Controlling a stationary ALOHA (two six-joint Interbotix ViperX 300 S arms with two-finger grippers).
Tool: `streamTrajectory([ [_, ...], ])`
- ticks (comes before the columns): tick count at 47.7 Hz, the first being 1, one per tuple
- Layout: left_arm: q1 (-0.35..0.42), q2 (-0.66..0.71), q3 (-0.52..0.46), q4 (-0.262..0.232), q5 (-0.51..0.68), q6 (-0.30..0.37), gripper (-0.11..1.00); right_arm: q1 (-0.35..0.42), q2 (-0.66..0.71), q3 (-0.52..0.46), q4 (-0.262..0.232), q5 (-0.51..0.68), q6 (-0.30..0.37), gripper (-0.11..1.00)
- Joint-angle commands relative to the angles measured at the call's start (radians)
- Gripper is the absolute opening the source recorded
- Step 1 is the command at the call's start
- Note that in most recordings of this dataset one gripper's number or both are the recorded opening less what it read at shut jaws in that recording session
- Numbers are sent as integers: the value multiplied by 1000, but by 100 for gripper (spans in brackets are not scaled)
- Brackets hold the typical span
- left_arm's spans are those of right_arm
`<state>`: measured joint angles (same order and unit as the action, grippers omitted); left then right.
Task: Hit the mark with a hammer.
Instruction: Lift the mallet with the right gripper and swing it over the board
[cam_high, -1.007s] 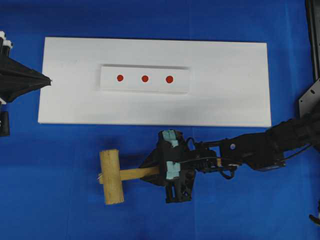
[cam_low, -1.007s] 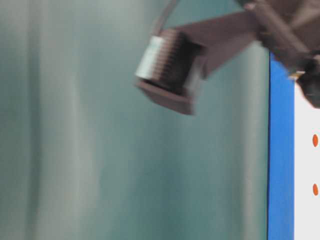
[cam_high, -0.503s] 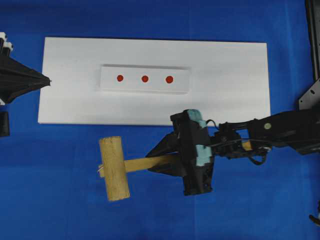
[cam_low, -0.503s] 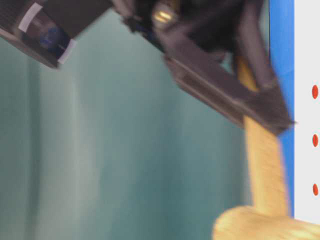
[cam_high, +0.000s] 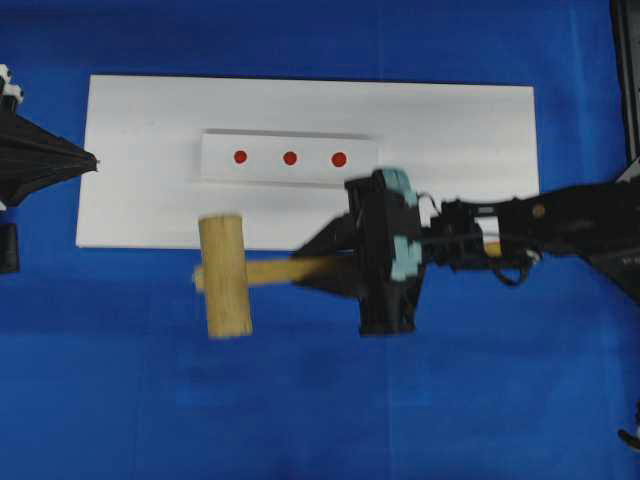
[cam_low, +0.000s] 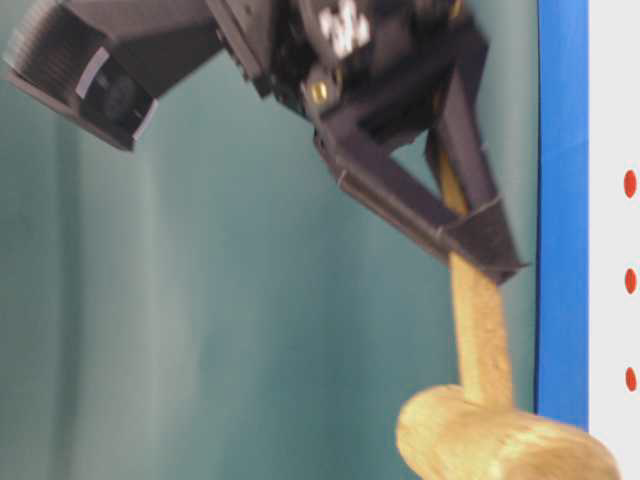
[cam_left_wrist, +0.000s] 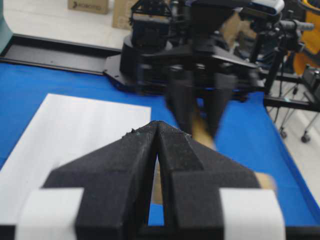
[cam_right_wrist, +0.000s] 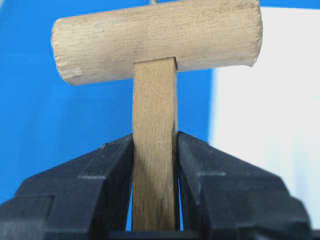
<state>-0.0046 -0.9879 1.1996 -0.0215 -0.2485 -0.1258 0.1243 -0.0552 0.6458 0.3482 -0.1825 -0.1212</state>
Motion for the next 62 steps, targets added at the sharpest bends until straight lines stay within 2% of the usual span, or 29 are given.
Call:
streamTrajectory([
  [1,-2,3,-11,-2,2,-2,0,-49,-37,-15,-3,5,-31,11],
  [9,0,3,-11,-2,2,-2,0,-117,-37,-18,-3,14,-98,11],
  [20,0,5,-9,-2,2,-3,0,-140,-38,-20,-8,11,-137,11],
  [28,-2,11,-9,-3,2,-3,0,-141,-48,-20,-67,-26,-212,11],
  [33,-2,8,-9,-6,2,-8,0,-143,-52,-17,-124,-86,-311,11],
  [38,0,6,-11,-5,2,-35,0,-156,-52,-21,-153,-118,-425,11],
  [44,-2,5,-9,-5,5,-63,0,-170,-52,-25,-153,-140,-572,11],
  [51,-2,5,-11,-6,9,-64,0,-170,-52,-20,-153,-187,-716,11],
  [58,-2,3,-11,-6,9,-64,0,-172,-52,-20,-153,-233,-818,11],
  [62,-2,3,-11,-6,9,-66,0,-170,-54,-21,-152,-244,-842,11],
])
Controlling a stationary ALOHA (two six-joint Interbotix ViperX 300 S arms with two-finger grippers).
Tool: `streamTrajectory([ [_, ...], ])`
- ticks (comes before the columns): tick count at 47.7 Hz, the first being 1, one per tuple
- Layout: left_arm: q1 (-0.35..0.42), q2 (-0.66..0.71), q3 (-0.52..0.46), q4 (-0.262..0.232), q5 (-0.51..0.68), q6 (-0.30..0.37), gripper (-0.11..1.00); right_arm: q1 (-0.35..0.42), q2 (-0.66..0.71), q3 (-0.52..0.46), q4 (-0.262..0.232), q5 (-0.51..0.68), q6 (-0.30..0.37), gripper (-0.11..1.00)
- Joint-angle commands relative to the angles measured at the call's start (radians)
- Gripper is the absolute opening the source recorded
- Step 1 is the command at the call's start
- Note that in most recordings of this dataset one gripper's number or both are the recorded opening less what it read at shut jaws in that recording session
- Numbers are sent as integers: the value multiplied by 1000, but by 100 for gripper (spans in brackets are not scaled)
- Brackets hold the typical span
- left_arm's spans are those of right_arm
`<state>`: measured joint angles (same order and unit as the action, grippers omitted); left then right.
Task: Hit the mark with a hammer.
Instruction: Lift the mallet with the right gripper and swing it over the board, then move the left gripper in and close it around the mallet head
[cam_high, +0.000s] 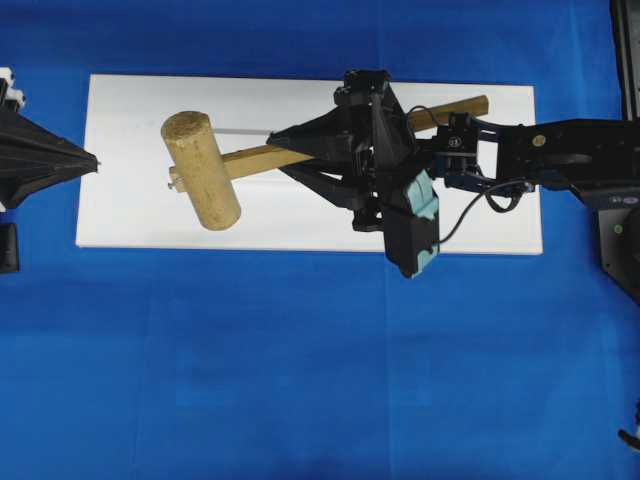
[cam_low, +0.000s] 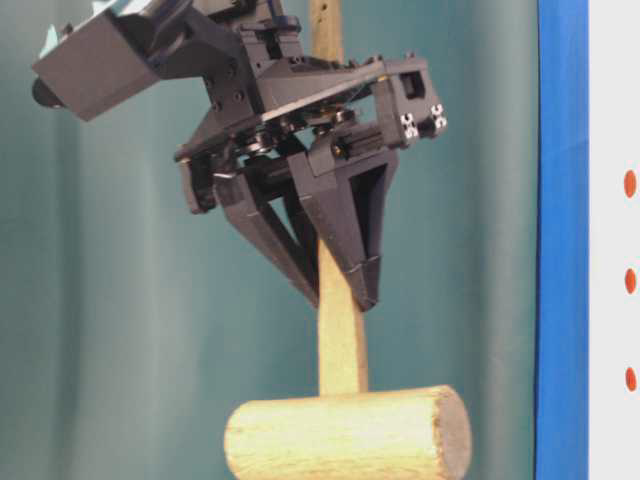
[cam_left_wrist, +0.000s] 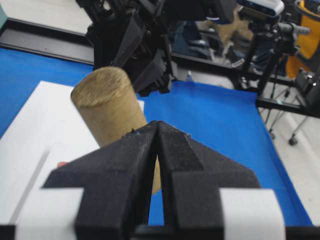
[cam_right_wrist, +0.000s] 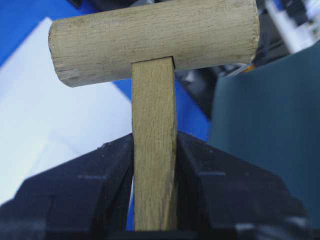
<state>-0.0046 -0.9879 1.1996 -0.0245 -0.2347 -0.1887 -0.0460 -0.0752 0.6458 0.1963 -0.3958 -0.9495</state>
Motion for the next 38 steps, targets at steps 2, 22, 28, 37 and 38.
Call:
streamTrajectory([
  [2,-2,3,-9,-2,-5,-3,0,0,-34,-21,0,-34,-15,11],
  [22,2,9,-11,-8,-2,-77,0,-2,-34,-21,17,-25,-15,11],
  [28,18,14,-9,-6,14,-114,9,0,-34,-23,17,-23,-15,11],
  [37,23,15,-8,-6,15,-118,64,-2,-34,-23,17,-23,-15,11],
  [38,23,15,-8,-6,15,-120,69,-2,-34,-23,17,-23,-15,11],
])
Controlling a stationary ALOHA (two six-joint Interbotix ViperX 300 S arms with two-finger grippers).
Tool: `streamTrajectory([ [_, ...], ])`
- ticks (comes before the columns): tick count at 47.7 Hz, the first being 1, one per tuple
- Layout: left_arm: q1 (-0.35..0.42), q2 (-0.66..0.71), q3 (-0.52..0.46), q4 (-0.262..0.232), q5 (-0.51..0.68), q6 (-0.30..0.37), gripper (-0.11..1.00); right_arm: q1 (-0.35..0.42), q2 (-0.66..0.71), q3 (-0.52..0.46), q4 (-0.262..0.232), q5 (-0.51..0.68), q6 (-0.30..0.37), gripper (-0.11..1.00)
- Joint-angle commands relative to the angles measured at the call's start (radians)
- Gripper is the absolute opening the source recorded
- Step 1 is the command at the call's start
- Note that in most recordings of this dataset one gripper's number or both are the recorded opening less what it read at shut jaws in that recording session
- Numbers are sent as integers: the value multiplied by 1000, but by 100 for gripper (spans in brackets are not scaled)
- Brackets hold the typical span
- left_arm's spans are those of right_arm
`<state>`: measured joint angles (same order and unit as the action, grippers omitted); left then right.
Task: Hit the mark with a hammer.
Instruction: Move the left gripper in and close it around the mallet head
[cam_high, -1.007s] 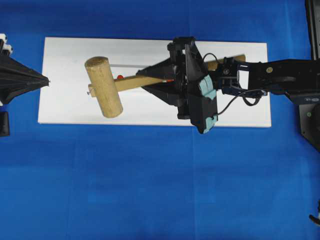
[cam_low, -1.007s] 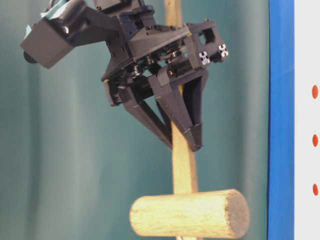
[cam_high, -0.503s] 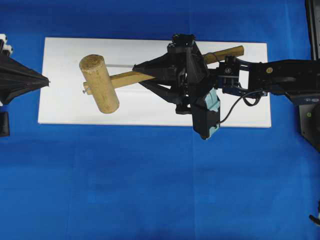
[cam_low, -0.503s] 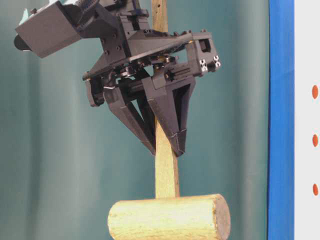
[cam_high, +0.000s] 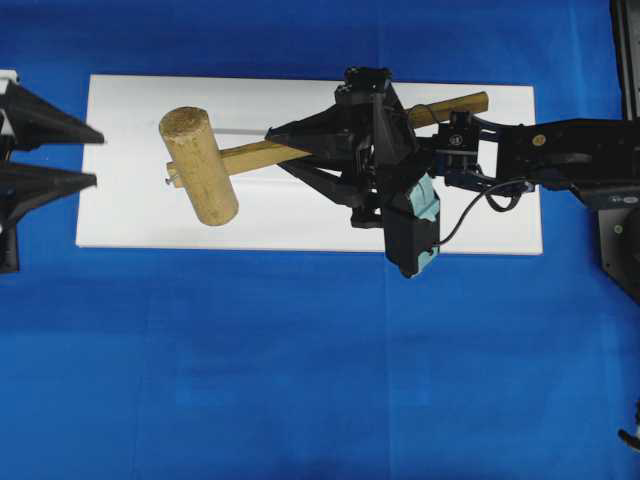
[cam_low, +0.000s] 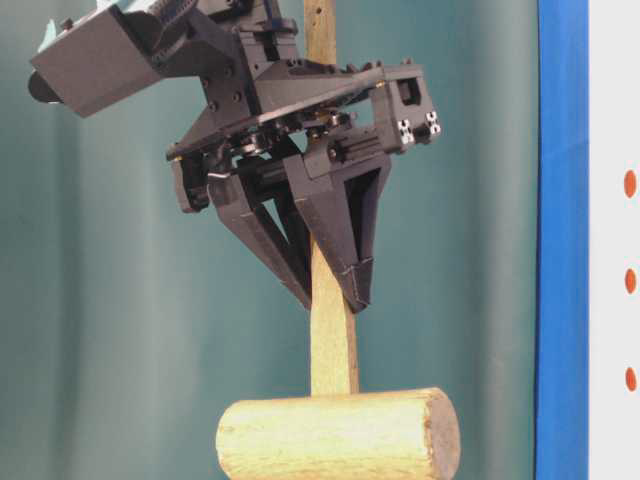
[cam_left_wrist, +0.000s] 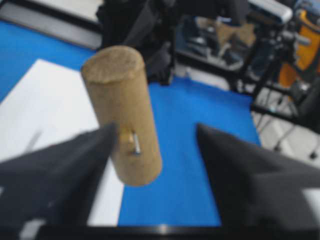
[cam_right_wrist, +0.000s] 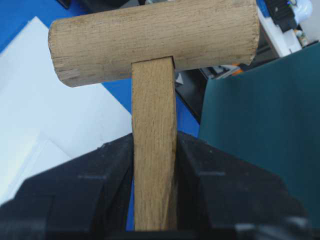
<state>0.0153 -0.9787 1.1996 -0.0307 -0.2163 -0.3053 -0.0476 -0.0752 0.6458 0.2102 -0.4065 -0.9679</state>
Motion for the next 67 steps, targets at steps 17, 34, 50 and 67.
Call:
streamTrajectory([
  [17,37,57,-8,0,-38,-66,93,0,-34,-26,3,-17,3,11],
  [34,49,293,-61,-2,-241,-77,93,2,-34,-28,3,-18,3,11],
  [50,51,505,-190,0,-295,-117,93,0,-34,-26,3,-8,3,11],
  [67,57,569,-241,-2,-285,-144,92,0,-46,-23,5,14,5,11],
])
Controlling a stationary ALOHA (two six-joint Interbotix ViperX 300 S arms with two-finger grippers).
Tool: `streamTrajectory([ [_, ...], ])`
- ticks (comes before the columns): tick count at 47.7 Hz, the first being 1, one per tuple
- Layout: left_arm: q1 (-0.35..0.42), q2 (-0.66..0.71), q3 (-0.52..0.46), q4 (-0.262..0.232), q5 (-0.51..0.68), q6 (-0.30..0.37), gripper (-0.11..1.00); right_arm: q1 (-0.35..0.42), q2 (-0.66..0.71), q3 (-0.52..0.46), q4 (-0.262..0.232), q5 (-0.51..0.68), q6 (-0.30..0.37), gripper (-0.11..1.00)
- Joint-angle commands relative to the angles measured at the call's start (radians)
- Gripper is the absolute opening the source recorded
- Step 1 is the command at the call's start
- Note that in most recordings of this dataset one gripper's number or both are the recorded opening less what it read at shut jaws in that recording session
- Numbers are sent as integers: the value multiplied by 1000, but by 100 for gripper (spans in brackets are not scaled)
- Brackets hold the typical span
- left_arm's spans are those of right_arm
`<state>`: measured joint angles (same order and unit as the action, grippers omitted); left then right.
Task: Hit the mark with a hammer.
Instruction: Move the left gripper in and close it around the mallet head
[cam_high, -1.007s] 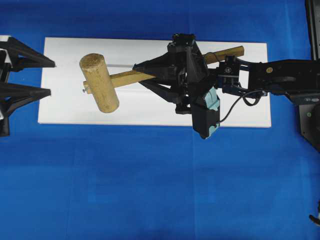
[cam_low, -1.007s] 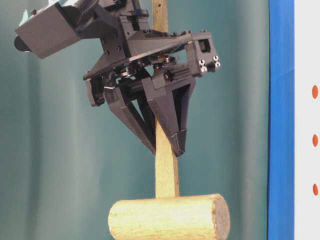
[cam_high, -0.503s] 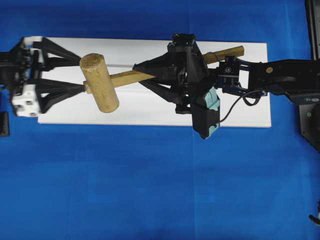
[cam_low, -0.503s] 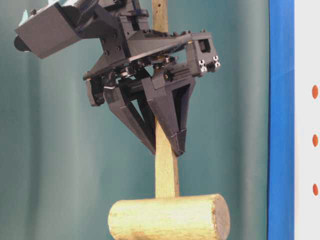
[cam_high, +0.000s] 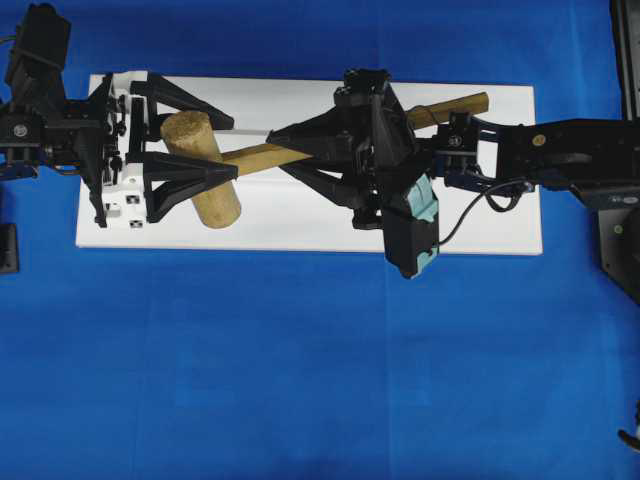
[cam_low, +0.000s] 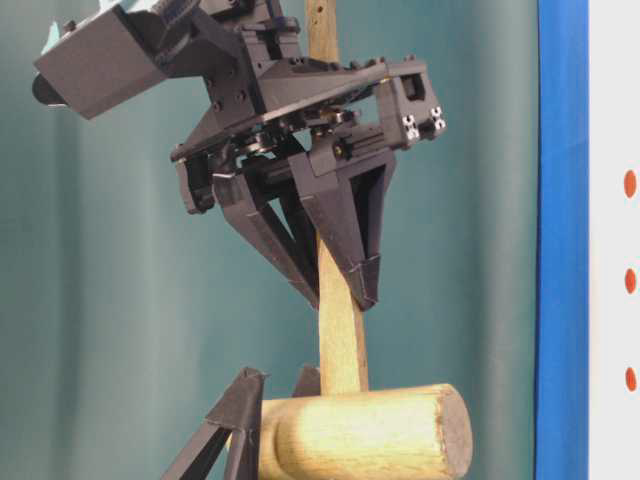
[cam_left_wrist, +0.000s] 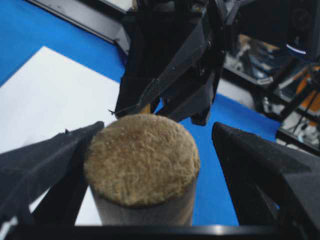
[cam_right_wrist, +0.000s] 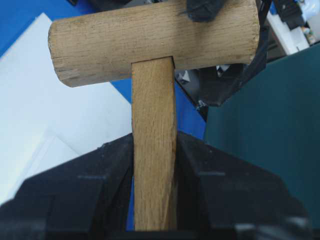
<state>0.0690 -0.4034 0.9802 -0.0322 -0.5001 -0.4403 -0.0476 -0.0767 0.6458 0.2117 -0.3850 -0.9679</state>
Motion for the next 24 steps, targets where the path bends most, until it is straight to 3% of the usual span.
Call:
streamTrajectory([
  [1,3,-6,-21,0,3,-14,92,0,-46,-23,2,-8,5,11],
  [7,3,-3,-25,0,32,-46,79,2,-61,-23,3,-8,5,11],
  [14,3,-3,-26,5,51,-51,43,0,-66,-26,2,-12,5,11],
  [24,9,-6,-25,5,44,-44,45,3,-66,-23,5,-6,8,11],
])
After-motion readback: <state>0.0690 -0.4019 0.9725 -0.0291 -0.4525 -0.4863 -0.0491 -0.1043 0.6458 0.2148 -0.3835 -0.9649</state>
